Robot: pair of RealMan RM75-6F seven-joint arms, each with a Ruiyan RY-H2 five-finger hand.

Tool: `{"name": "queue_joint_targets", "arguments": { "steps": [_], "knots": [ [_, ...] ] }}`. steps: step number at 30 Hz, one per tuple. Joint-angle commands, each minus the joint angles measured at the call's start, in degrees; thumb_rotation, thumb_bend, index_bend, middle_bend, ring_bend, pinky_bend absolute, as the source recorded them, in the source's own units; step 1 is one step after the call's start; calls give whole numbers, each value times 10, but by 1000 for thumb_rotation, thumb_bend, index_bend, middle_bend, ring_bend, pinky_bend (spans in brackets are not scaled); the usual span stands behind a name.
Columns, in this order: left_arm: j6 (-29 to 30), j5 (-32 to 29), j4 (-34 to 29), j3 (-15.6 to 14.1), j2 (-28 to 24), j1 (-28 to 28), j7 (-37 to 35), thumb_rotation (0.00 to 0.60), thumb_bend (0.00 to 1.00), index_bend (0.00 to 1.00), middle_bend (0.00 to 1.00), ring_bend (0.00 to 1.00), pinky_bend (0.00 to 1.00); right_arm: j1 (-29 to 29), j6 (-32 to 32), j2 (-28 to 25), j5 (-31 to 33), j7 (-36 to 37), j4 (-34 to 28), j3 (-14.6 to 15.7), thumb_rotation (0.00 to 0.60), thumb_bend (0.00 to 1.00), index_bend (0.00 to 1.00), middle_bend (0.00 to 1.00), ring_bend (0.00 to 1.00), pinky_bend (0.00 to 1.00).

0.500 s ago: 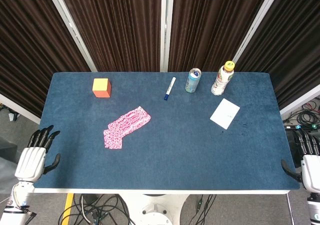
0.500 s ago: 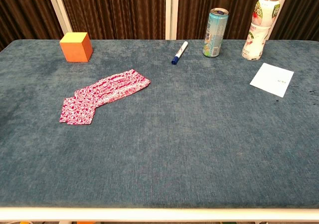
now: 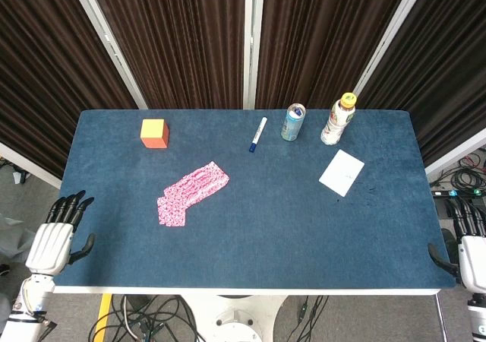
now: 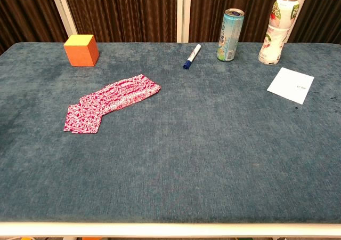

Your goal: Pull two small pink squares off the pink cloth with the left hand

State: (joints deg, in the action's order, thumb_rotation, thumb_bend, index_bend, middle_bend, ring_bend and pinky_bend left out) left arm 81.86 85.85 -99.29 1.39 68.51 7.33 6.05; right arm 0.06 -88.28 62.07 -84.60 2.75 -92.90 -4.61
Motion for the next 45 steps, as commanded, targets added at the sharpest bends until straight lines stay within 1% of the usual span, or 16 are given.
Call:
{"name": "queue_joint_targets", "arguments": {
  "steps": [1,2,3,4,5,7,9,13,15,20,23,26,29,35,38,45],
  "knots": [
    [17,2,7,7,11,-2,28,600,448,102,429,290,381,0,0,1,1,1,3,1,600,224,0,0,0,0],
    [19,3,9,7,15,-2,34,600,455,102,538,433,504,-1,0,2,1,3,5,0,600,224,0,0,0,0],
    [14,0,5,4,15,-2,33,600,464,102,686,640,675,-1,1,2,2,4,6,0,600,224,0,0,0,0],
    [9,-2,1,2,14,-2,33,600,477,102,806,794,804,-1,2,2,3,4,7,1,600,224,0,0,0,0],
    [7,-2,0,1,13,0,43,600,494,102,879,871,869,-1,3,1,3,4,7,1,600,224,0,0,0,0],
    [1,-2,0,0,13,2,60,600,531,103,971,938,930,-1,4,0,4,5,7,1,600,225,0,0,0,0],
    [-9,-5,-6,-4,11,5,65,600,546,103,996,958,944,-1,4,0,5,5,7,1,600,225,0,0,0,0],
    [-30,-7,-15,-7,8,15,79,600,561,103,1000,966,947,0,5,0,5,3,7,0,600,225,0,0,0,0],
    [-50,-7,-22,-12,7,24,84,600,564,103,1000,966,947,1,6,-1,5,1,5,-1,600,225,0,0,0,0],
    [-138,-19,-44,-27,8,63,90,600,573,103,1000,967,947,5,7,-5,7,-6,-3,-5,600,226,0,0,0,0],
    [-193,-39,-46,-25,21,93,111,600,578,107,1000,967,947,7,10,-8,11,-8,-8,-8,600,226,0,0,0,0],
    [-235,-71,-39,-16,41,121,136,600,579,109,1000,967,947,8,11,-10,12,-10,-11,-8,600,226,0,0,0,0],
    [-260,-99,-22,-5,69,145,169,600,580,109,1000,967,947,8,11,-11,15,-11,-12,-9,600,226,0,0,0,0],
    [-291,-154,15,9,123,183,225,600,587,110,1000,967,947,8,12,-13,20,-8,-11,-11,600,225,0,0,0,0],
    [-296,-179,34,13,143,195,240,600,593,110,1000,967,947,7,11,-14,19,-6,-10,-10,600,226,0,0,0,0],
    [-292,-219,71,14,162,208,255,600,604,111,1000,967,942,6,12,-13,20,2,-3,-9,600,226,0,0,0,0]
  ]
}}
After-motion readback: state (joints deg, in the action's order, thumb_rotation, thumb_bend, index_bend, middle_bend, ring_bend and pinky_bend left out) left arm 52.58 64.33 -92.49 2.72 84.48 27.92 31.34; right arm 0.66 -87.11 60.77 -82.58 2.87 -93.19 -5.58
